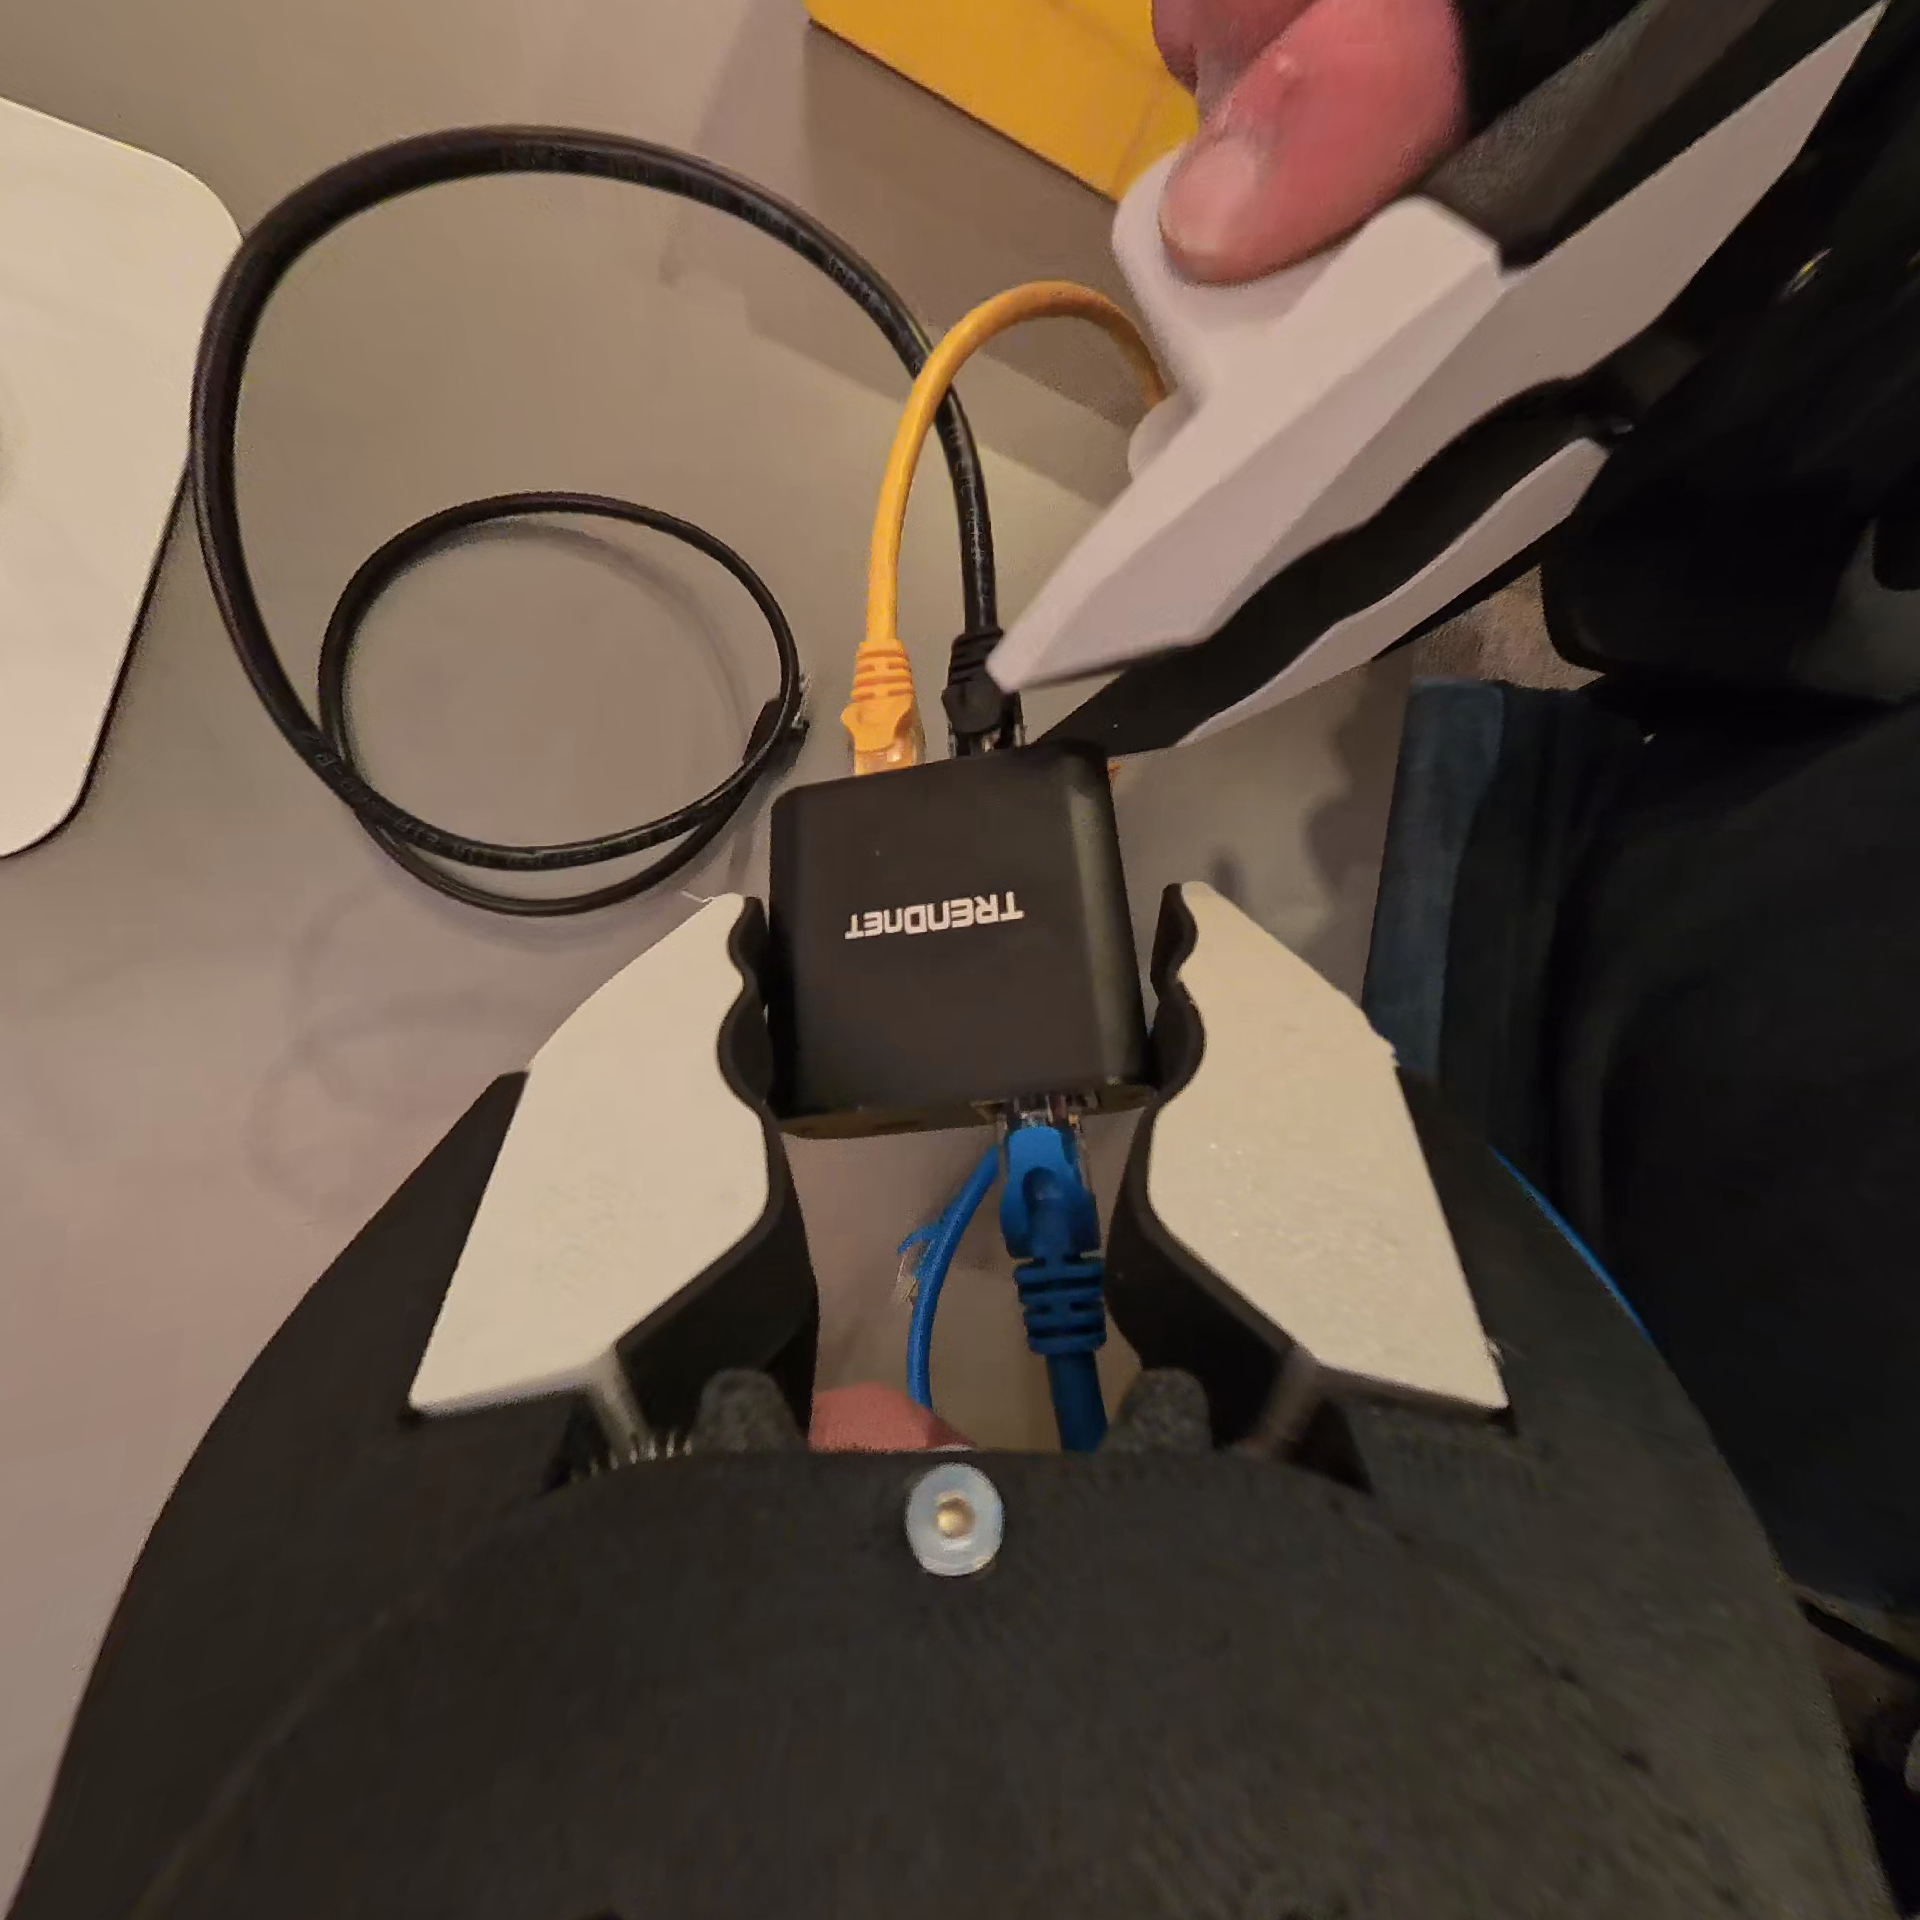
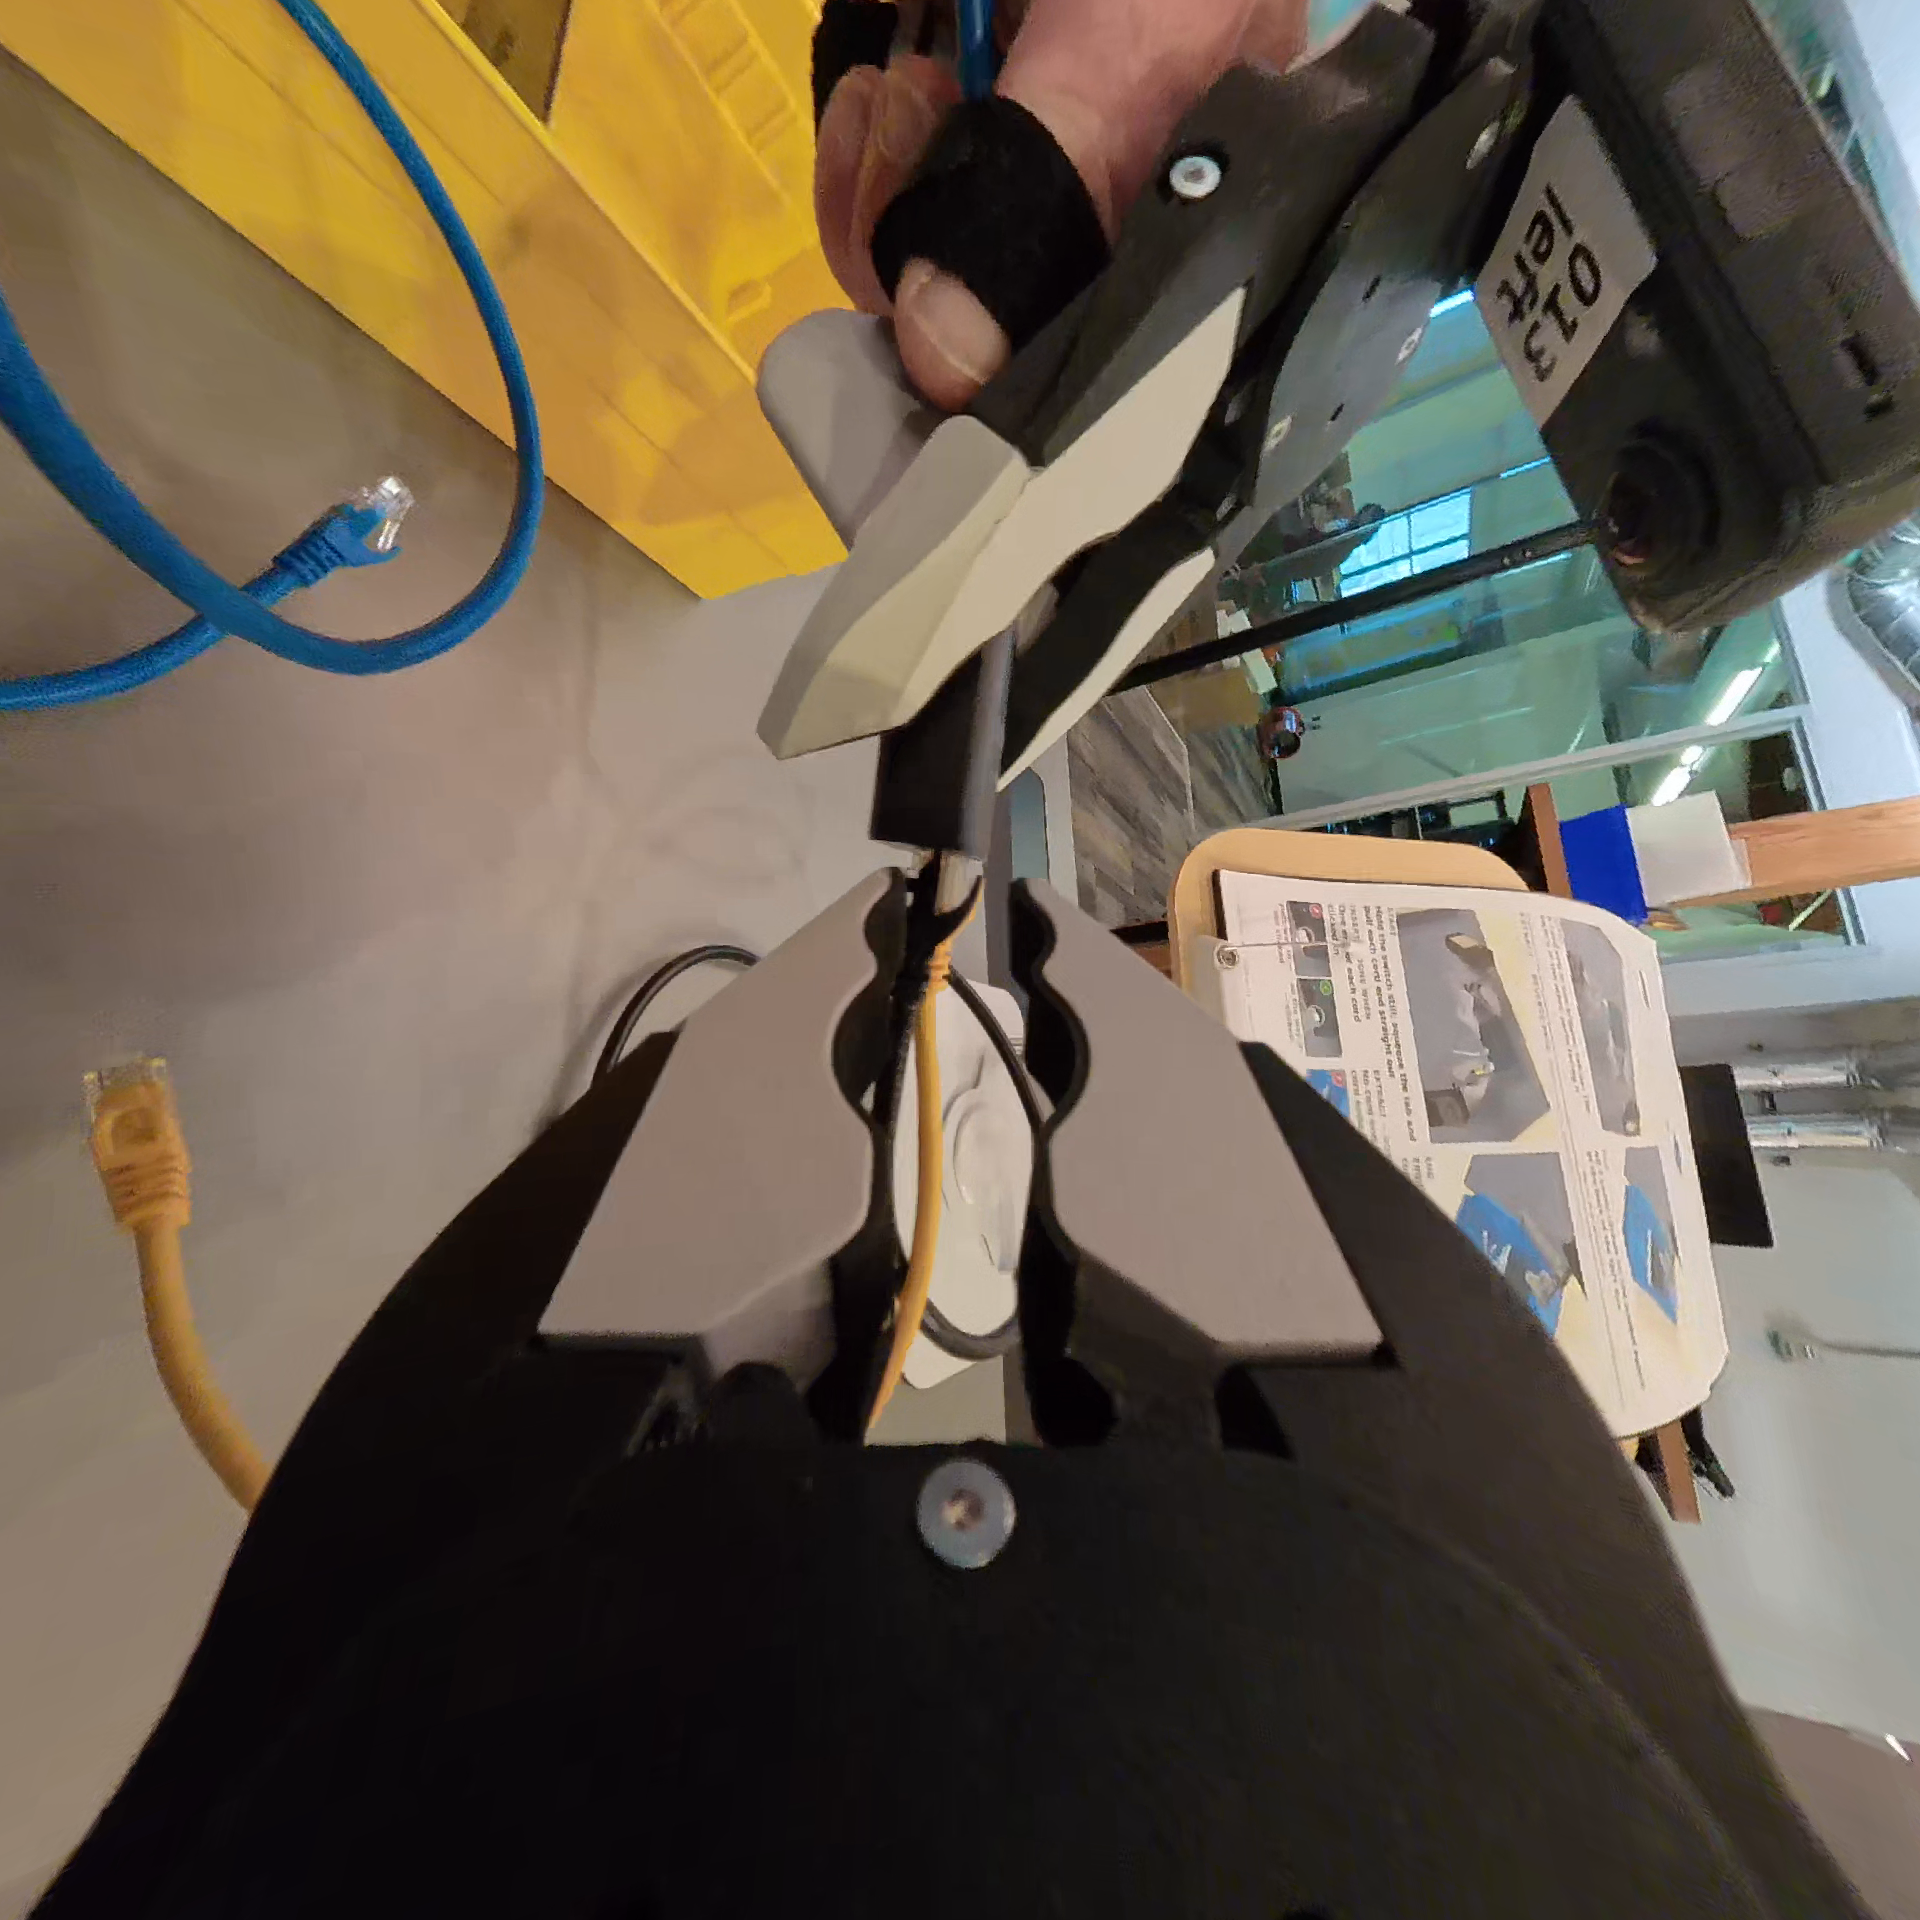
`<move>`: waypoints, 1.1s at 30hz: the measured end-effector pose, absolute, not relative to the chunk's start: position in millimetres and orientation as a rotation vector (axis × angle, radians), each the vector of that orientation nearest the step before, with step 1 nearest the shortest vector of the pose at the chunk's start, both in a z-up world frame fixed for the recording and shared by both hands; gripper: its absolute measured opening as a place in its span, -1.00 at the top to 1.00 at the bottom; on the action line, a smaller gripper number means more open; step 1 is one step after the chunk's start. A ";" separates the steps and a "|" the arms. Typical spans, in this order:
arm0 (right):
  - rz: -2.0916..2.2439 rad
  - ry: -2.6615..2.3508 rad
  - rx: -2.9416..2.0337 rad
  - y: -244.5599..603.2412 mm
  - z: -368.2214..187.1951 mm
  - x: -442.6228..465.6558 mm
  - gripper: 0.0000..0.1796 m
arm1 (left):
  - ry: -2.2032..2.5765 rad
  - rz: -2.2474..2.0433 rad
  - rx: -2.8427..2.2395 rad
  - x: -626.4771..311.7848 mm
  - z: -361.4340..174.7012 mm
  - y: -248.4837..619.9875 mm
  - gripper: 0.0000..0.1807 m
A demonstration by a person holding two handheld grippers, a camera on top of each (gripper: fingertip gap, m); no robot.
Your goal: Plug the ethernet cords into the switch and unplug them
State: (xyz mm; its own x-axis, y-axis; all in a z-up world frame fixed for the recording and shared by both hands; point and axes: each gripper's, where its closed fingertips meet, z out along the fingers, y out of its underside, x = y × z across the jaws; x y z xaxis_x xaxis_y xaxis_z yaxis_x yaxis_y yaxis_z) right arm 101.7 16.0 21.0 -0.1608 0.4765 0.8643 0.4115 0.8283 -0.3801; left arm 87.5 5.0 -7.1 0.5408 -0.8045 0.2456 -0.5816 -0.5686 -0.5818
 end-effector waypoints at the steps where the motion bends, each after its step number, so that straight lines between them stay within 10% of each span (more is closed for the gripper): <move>1: 0.065 -1.794 -0.683 15.0 19.7 102.1 0.87 | 1.115 -0.705 -2.338 87.8 -5.7 5.6 0.22; 33: -0.061 -2.045 -0.512 0.7 10.0 104.2 0.88 | 1.097 -0.943 -2.221 100.8 -3.8 -13.6 0.25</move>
